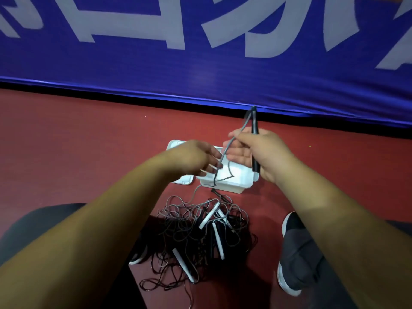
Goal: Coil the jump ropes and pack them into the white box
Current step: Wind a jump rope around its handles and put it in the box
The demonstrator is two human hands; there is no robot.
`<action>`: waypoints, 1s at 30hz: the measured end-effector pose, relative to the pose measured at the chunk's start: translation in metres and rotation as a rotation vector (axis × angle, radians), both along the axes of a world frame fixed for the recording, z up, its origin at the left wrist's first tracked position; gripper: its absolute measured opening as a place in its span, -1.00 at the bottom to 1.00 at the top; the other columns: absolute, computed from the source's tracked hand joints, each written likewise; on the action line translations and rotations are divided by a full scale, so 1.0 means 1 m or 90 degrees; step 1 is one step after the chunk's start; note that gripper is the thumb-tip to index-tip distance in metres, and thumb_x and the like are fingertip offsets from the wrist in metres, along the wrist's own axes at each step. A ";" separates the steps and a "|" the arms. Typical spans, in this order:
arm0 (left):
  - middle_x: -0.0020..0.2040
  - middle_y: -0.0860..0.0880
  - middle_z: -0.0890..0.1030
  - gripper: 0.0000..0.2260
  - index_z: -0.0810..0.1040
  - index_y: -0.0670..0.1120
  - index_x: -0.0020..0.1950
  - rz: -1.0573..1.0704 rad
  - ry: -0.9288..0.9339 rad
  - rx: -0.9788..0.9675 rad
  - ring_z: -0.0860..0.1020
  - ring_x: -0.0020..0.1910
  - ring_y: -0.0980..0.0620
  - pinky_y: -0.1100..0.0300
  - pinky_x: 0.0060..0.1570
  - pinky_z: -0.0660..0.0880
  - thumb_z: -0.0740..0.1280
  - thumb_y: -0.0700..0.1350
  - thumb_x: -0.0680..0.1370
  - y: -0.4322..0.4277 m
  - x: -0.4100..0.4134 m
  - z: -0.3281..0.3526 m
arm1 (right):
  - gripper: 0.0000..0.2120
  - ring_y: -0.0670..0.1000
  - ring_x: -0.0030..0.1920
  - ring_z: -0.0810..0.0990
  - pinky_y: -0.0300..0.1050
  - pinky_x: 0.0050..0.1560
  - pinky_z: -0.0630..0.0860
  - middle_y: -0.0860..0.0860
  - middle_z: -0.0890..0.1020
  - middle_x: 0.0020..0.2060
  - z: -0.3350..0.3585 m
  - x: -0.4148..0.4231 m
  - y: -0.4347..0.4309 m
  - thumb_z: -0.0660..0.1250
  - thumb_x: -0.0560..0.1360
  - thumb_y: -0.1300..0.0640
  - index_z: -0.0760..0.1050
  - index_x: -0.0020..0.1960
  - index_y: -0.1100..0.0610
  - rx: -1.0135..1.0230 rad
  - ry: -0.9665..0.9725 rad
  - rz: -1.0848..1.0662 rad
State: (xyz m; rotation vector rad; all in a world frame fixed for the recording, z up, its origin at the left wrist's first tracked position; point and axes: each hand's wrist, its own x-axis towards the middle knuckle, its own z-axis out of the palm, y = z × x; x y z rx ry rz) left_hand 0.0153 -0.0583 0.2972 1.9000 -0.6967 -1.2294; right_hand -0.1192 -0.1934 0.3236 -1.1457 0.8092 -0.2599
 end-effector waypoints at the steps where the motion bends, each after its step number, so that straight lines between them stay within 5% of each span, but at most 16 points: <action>1: 0.12 -0.06 0.74 -0.64 0.63 -0.08 0.22 -0.071 -0.029 0.022 0.68 0.07 -0.02 0.10 0.09 0.55 0.19 -0.41 0.59 0.002 -0.003 -0.005 | -0.89 0.11 -0.22 0.78 -0.10 -0.24 0.72 0.24 0.77 -0.12 0.003 0.001 -0.002 0.32 0.70 0.24 0.61 0.08 0.26 0.021 -0.028 -0.033; 6: 0.21 0.00 0.66 -0.68 0.62 -0.06 0.36 -0.360 -0.163 0.110 0.55 0.02 0.18 0.37 0.02 0.42 0.35 -0.28 0.63 0.007 -0.023 -0.019 | -0.88 0.12 -0.14 0.80 -0.10 -0.25 0.70 0.19 0.76 -0.19 0.009 0.001 -0.019 0.27 0.73 0.24 0.56 0.12 0.26 0.093 -0.140 -0.144; 9: 0.17 0.05 0.67 -0.76 0.66 -0.01 0.31 -0.404 -0.256 0.145 0.58 0.09 0.11 0.32 0.04 0.45 0.33 -0.15 0.68 0.008 -0.023 -0.019 | -0.88 0.11 -0.10 0.81 -0.08 -0.22 0.70 0.18 0.77 -0.16 0.005 -0.003 -0.033 0.26 0.74 0.21 0.54 0.16 0.24 0.116 -0.172 -0.204; 12: 0.05 0.08 0.75 -0.82 0.71 -0.03 0.14 -0.328 -0.217 0.111 0.68 0.11 0.05 0.07 0.30 0.55 0.30 -0.09 0.70 0.006 -0.016 -0.016 | -0.83 0.10 -0.09 0.81 -0.08 -0.22 0.70 0.17 0.77 -0.11 -0.002 -0.007 -0.042 0.26 0.75 0.15 0.54 0.19 0.24 0.118 -0.148 -0.229; 14: -0.01 -0.02 0.78 -0.81 0.66 -0.12 0.13 -0.214 -0.097 0.064 0.73 0.04 -0.04 -0.05 0.24 0.59 0.26 -0.11 0.72 0.003 -0.014 -0.010 | -0.77 0.10 -0.09 0.81 -0.08 -0.22 0.71 0.19 0.76 -0.03 -0.008 -0.010 -0.044 0.26 0.75 0.08 0.55 0.21 0.24 0.099 -0.078 -0.210; 17: 0.00 -0.11 0.77 -0.76 0.59 -0.23 0.18 -0.064 0.040 -0.039 0.75 -0.02 -0.13 0.08 -0.03 0.66 0.26 -0.07 0.74 0.001 -0.012 0.007 | -0.82 0.09 -0.13 0.80 -0.10 -0.24 0.71 0.20 0.76 0.02 -0.016 -0.013 -0.040 0.29 0.74 0.09 0.58 0.19 0.19 0.035 0.052 -0.138; 19: -0.01 -0.14 0.76 -0.74 0.58 -0.24 0.17 0.004 0.090 -0.101 0.75 -0.07 -0.08 0.09 -0.03 0.68 0.27 -0.04 0.73 -0.001 -0.012 0.018 | -0.82 0.10 -0.11 0.80 -0.10 -0.22 0.72 0.20 0.76 0.02 -0.022 -0.013 -0.034 0.26 0.73 0.18 0.61 0.22 0.19 -0.008 0.113 -0.073; 23: -0.07 -0.11 0.76 -0.73 0.62 -0.19 0.09 0.151 0.218 -0.165 0.76 -0.09 -0.01 0.14 -0.09 0.71 0.31 0.01 0.71 -0.006 -0.008 0.034 | -0.71 0.14 0.02 0.80 0.05 0.12 0.72 0.08 0.80 -0.04 -0.026 -0.014 -0.016 0.25 0.64 0.36 0.67 0.17 0.10 -0.054 0.197 0.093; 27: -0.12 -0.04 0.76 -0.72 0.64 -0.15 0.04 0.262 0.363 -0.225 0.76 -0.08 0.06 0.20 -0.14 0.70 0.25 0.01 0.73 -0.008 -0.001 0.042 | -0.66 0.03 0.15 0.75 0.01 0.24 0.66 -0.04 0.79 0.05 -0.030 -0.012 -0.002 0.30 0.60 0.39 0.70 0.17 0.04 -0.079 0.194 0.250; 30: -0.09 -0.05 0.76 -0.72 0.59 -0.22 0.17 0.352 0.448 -0.286 0.76 -0.04 0.02 0.16 -0.13 0.70 0.22 -0.03 0.75 -0.007 0.010 0.043 | -0.78 -0.04 0.15 0.74 -0.10 0.16 0.63 -0.04 0.79 0.10 -0.031 -0.010 0.002 0.39 0.65 0.22 0.69 0.24 0.04 -0.087 0.160 0.315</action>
